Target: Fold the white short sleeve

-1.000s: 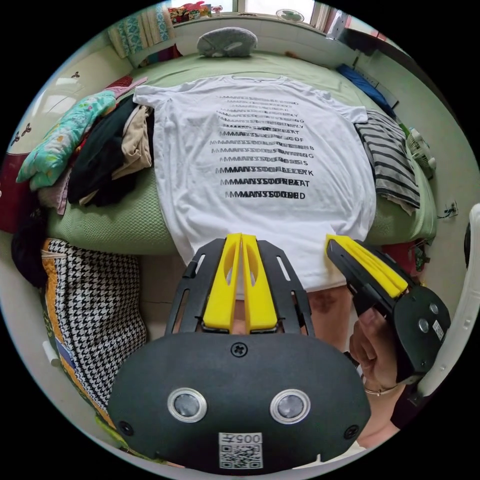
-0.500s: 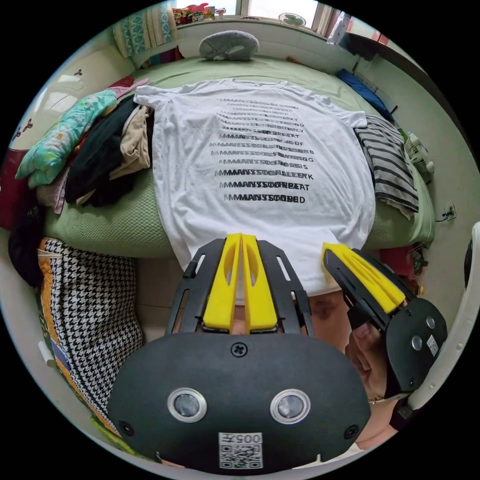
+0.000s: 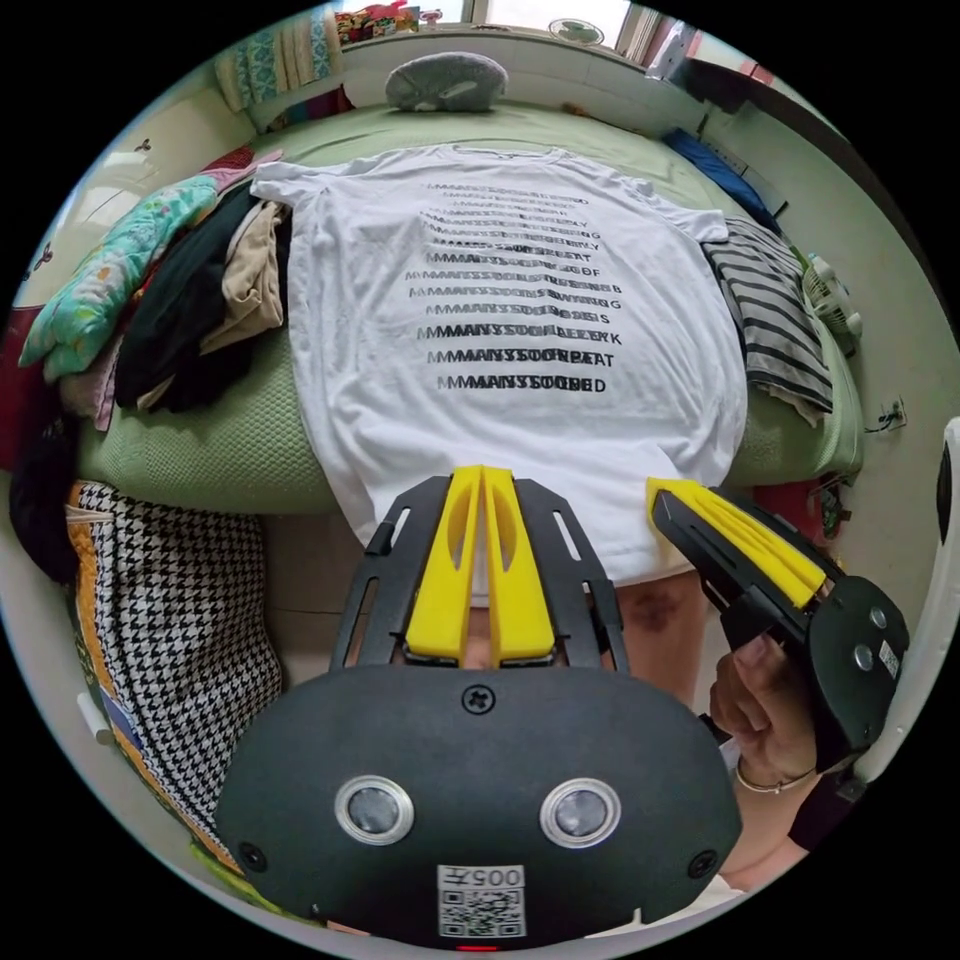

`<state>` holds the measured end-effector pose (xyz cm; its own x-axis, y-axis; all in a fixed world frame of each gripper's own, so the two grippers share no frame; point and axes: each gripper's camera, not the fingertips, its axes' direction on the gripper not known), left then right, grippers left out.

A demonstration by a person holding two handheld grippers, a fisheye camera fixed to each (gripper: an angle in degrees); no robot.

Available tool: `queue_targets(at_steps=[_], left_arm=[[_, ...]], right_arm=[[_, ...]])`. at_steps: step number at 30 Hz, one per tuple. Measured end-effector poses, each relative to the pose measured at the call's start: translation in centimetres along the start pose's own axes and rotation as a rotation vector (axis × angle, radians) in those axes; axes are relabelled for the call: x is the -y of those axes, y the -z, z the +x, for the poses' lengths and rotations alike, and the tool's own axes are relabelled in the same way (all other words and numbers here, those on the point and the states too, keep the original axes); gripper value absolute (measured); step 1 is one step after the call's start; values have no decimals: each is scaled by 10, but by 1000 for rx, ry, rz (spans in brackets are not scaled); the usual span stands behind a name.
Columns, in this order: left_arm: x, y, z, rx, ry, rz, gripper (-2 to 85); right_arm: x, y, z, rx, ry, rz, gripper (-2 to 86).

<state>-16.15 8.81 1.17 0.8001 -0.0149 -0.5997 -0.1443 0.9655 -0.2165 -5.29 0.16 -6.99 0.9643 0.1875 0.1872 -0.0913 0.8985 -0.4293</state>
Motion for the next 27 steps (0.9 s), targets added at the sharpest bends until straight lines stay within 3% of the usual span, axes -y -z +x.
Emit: queue_targets(at_steps=[6, 27], left_arm=[[-1, -3, 9, 70, -17, -10, -6], [-11, -9, -16, -24, -31, 22, -6]], right_arm=[[0, -6, -8, -49, 37, 11, -14], [6, -22, -4, -40, 37, -34, -13]])
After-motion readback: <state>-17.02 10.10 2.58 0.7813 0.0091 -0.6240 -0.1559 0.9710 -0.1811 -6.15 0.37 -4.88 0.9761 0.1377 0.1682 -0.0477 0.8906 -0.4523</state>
